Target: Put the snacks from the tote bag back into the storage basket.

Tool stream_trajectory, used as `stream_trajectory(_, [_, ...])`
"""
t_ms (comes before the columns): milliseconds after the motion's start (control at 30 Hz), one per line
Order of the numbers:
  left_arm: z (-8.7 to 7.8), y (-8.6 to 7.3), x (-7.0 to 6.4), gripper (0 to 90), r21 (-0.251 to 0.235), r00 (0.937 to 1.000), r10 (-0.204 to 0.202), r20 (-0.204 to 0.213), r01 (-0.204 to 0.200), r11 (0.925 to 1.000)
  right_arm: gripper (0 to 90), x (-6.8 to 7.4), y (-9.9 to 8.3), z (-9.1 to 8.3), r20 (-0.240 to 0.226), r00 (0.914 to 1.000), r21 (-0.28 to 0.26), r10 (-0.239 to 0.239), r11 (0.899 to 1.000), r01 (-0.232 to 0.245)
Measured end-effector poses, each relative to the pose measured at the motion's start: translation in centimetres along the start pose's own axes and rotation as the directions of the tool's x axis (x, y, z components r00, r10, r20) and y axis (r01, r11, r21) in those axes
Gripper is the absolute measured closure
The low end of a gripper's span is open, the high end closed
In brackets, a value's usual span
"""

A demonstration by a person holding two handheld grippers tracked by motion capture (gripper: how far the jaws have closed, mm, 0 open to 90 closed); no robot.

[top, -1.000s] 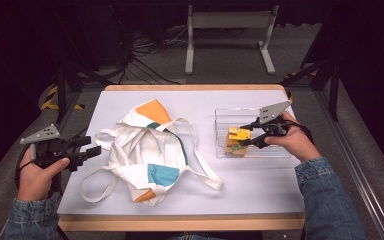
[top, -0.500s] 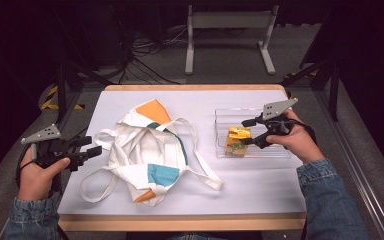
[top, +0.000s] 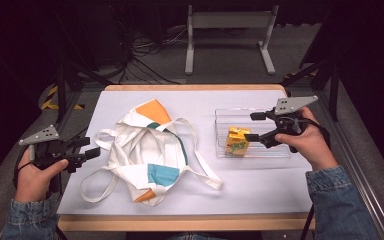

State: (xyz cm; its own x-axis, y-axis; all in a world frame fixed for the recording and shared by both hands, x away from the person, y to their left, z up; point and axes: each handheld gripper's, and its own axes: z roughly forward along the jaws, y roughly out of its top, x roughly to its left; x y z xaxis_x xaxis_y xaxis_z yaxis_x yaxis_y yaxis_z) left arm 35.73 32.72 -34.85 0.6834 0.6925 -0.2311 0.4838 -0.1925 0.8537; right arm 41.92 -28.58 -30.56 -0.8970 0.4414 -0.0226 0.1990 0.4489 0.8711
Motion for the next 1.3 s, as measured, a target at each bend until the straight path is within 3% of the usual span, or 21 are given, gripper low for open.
stream_trajectory(367, [-0.3,-0.3,0.0,29.8,0.011,0.9998,0.020,-0.004,-0.020,0.9997,20.3,1.4,-0.5,-2.9,0.118,0.9910,-0.027,0.062,0.998,-0.059])
stream_trajectory(433, [-0.2,-0.3,0.0,29.5,0.013,0.9997,0.024,-0.003,-0.024,0.9996,19.8,1.7,-0.8,-3.8,0.160,0.9831,-0.024,0.088,0.996,-0.086])
stream_trajectory(500, [-0.3,-0.3,0.1,29.5,0.014,0.9996,0.029,0.000,-0.029,0.9995,19.8,1.8,-1.0,-3.9,0.170,0.9806,-0.028,0.097,0.995,-0.093])
stream_trajectory(533, [-0.3,-0.4,0.1,29.5,0.015,0.9996,0.028,0.005,-0.028,0.9995,19.8,1.9,-1.4,-4.4,0.194,0.9727,-0.026,0.127,0.992,-0.124])
stream_trajectory(800, [-0.2,-0.5,0.4,28.8,0.016,0.9996,0.027,0.005,-0.027,0.9995,19.5,2.1,-3.3,-5.4,0.289,0.9404,-0.017,0.179,0.983,-0.182])
stream_trajectory(900, [-0.2,-0.6,0.6,28.3,0.018,0.9996,0.029,0.005,-0.029,0.9994,19.4,2.0,-3.9,-5.5,0.295,0.9366,-0.009,0.189,0.981,-0.195])
stream_trajectory(1067, [0.0,-0.9,1.1,26.2,0.006,0.9993,0.037,0.000,-0.037,0.9993,19.5,1.9,-5.4,-5.6,0.321,0.9215,-0.007,0.219,0.973,-0.229])
stream_trajectory(1300, [0.2,-1.2,1.5,22.8,-0.031,0.9996,0.028,0.011,-0.028,0.9992,19.3,1.9,-6.3,-5.6,0.332,0.9129,0.008,0.238,0.967,-0.255])
